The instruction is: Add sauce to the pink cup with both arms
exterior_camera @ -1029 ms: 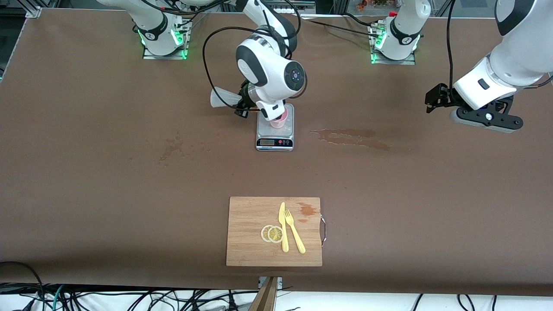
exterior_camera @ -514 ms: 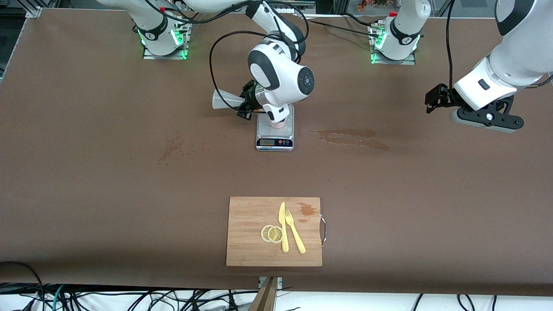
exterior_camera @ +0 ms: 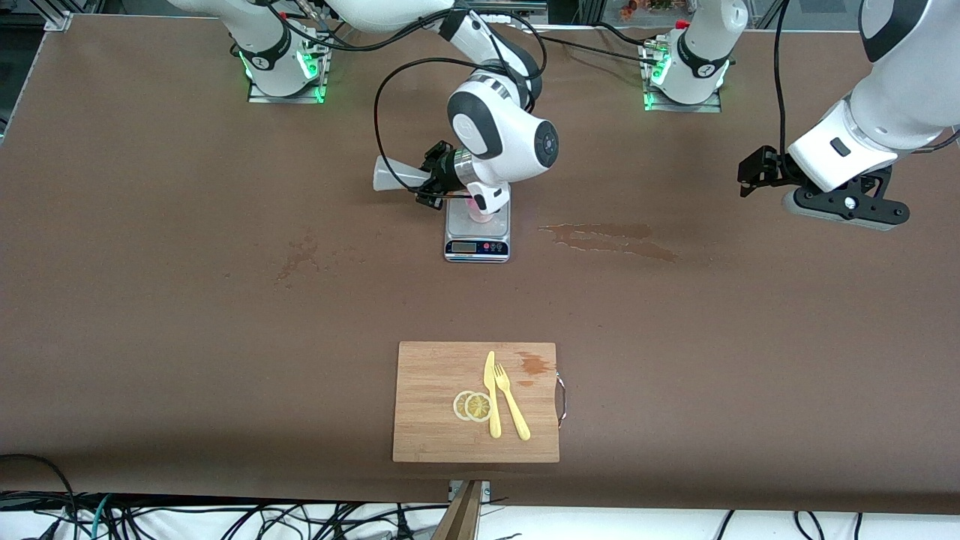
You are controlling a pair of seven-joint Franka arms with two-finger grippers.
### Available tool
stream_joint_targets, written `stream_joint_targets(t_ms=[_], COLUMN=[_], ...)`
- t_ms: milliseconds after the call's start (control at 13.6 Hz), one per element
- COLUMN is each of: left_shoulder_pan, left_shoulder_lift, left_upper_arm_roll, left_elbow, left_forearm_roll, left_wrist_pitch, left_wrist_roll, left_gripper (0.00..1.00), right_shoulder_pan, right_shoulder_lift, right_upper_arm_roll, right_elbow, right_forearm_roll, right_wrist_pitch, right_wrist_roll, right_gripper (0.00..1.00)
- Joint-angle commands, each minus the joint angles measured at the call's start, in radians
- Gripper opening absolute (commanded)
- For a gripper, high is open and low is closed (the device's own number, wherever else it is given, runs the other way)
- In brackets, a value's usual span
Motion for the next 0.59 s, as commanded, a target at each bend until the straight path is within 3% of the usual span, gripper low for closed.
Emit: stream_joint_targets(t_ms=[0,514], left_shoulder_pan=[-0.004,-0.004], left_shoulder_lift=[0.003,0.003], left_upper_arm_roll=[0.002,0.003], left_elbow=[0.008,0.008], left_forearm_roll=[-0.003,-0.003], left_wrist_pitch=[0.000,0.002], left_wrist_roll=[-0.013,-0.013], left_gripper=[1.00,1.00], right_shoulder_pan=[0.025,0.030], right_shoulder_lift=[0.028,0.030], right_upper_arm_roll=[-0.014,-0.013], right_elbow=[0.053,0.076], right_forearm_roll=[-0.023,-0.034], right_wrist_pitch=[-0.063,-0.086], right_wrist_roll=[0.003,0.000], right_gripper=[0.00,0.00])
